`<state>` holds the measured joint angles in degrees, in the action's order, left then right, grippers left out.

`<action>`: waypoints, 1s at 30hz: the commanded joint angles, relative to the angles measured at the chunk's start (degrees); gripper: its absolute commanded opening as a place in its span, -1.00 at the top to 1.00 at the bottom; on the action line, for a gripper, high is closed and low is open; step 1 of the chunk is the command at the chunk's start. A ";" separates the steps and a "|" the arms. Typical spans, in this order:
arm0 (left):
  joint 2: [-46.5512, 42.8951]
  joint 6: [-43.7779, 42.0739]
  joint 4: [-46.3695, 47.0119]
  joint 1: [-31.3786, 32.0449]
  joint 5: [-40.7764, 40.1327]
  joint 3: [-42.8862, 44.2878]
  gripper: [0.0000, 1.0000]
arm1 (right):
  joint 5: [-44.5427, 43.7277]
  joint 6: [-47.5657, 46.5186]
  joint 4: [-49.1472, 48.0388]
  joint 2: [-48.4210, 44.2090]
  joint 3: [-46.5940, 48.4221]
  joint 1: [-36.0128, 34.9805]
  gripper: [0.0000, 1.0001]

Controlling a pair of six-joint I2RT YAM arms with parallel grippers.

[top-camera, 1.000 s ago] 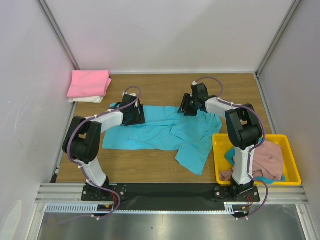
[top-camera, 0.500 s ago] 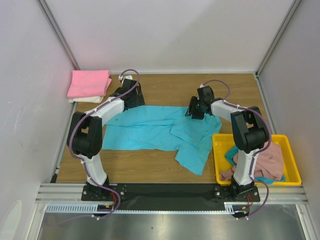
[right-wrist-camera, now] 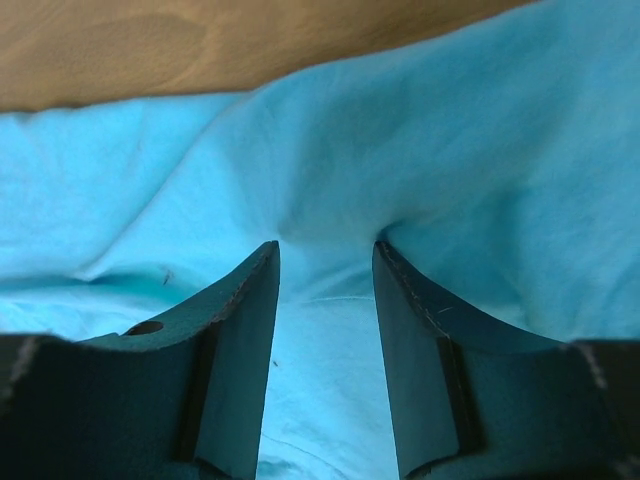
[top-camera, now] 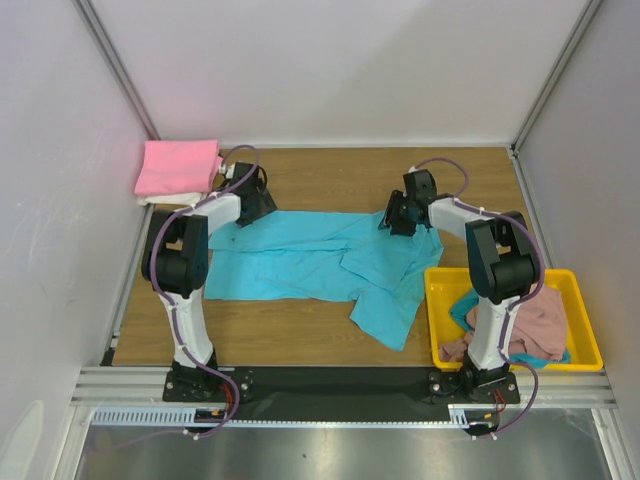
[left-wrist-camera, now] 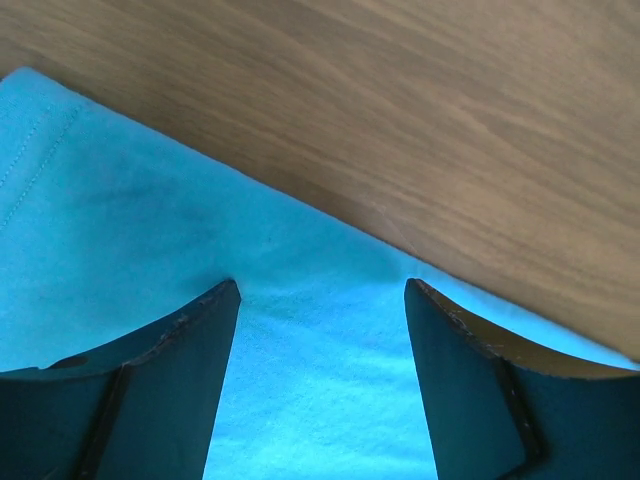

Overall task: Fold and stack the t-shirts
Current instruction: Fold the tshirt

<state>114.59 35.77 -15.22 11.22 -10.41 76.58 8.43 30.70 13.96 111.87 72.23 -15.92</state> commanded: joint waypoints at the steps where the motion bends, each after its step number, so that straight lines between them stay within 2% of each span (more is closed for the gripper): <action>1: 1.69 3.86 2.48 -1.81 3.46 0.59 -0.48 | -0.78 -2.40 0.28 2.55 3.53 1.33 0.05; 14: 4.95 5.46 3.97 -5.07 7.51 4.11 -0.47 | 1.23 -6.26 3.00 9.33 13.02 4.41 0.03; 18: 1.00 0.46 7.22 -4.63 9.70 3.06 -0.48 | 6.07 -6.97 6.43 4.60 15.40 3.80 -0.08; 24: -8.91 -11.22 15.04 -0.95 13.58 -0.02 -0.52 | 5.55 -4.78 7.75 -6.65 10.23 2.65 -0.22; 27: -13.75 -13.09 14.79 2.39 14.37 -1.16 -0.53 | 3.54 -3.19 10.64 -11.58 5.48 2.65 -0.25; 30: -17.28 -10.39 14.43 6.34 15.07 -3.88 -0.54 | -0.25 -1.09 11.62 -16.15 -0.84 3.79 -0.25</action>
<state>103.94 26.92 -4.03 14.02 2.07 74.63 11.90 27.03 22.11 99.59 76.58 -13.23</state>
